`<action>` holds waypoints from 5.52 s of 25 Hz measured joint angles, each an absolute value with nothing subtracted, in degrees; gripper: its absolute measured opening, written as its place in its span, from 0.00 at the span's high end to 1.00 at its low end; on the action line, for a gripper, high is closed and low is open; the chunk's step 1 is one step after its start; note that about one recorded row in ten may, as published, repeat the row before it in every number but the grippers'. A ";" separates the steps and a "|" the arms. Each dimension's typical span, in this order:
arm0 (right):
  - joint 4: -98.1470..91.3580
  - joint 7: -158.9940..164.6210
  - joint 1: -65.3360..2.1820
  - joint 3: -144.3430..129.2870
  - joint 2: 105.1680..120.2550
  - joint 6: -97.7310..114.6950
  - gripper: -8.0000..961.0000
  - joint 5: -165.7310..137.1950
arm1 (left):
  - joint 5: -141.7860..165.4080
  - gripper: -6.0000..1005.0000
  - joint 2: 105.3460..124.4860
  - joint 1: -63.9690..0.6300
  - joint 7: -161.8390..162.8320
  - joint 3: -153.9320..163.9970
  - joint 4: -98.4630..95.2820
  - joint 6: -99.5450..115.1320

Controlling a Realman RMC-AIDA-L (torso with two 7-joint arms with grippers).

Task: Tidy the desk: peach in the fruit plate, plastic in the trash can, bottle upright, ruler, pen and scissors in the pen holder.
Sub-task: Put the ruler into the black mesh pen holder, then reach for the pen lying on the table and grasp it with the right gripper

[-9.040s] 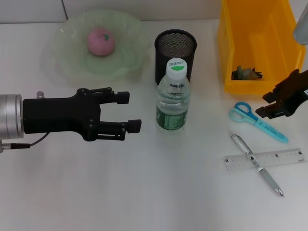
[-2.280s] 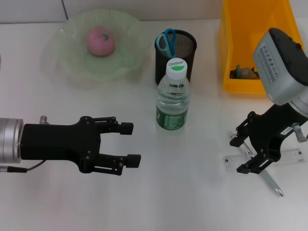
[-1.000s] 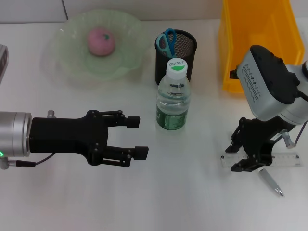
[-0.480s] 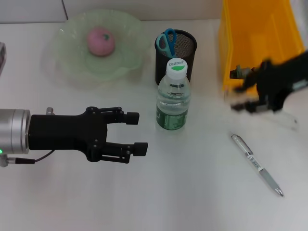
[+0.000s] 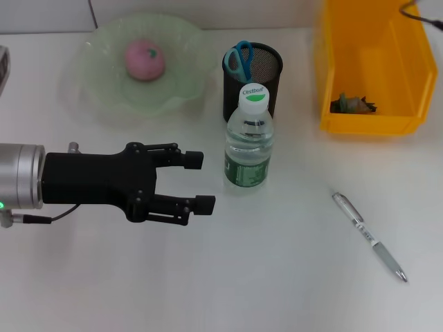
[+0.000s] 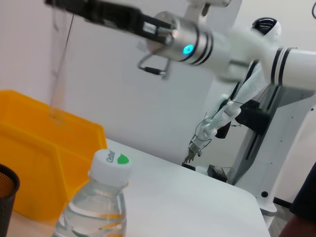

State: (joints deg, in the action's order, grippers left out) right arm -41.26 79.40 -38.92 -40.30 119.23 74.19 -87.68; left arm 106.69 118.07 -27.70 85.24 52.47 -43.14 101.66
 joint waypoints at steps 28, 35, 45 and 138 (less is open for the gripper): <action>-7.86 59.86 -49.54 -44.56 119.86 63.31 0.43 -71.74 | 107.14 0.14 118.12 -27.40 83.88 52.47 -43.14 101.42; -32.25 77.49 -34.56 -55.34 118.85 66.69 0.29 -73.93 | 107.23 0.14 117.40 -26.80 83.85 52.51 -43.16 101.26; -80.57 122.46 -21.95 -48.72 119.33 85.67 0.29 -119.70 | 109.06 0.14 116.78 -26.94 82.43 52.89 -43.16 100.85; -77.96 165.50 -29.18 -90.06 119.88 93.95 0.79 -154.08 | 112.93 0.14 117.25 -26.64 77.19 52.38 -44.13 99.47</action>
State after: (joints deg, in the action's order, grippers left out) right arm -77.96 165.50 -29.18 -90.06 119.88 93.95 -154.08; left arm 112.93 117.25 -26.64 77.19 52.38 -44.13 99.47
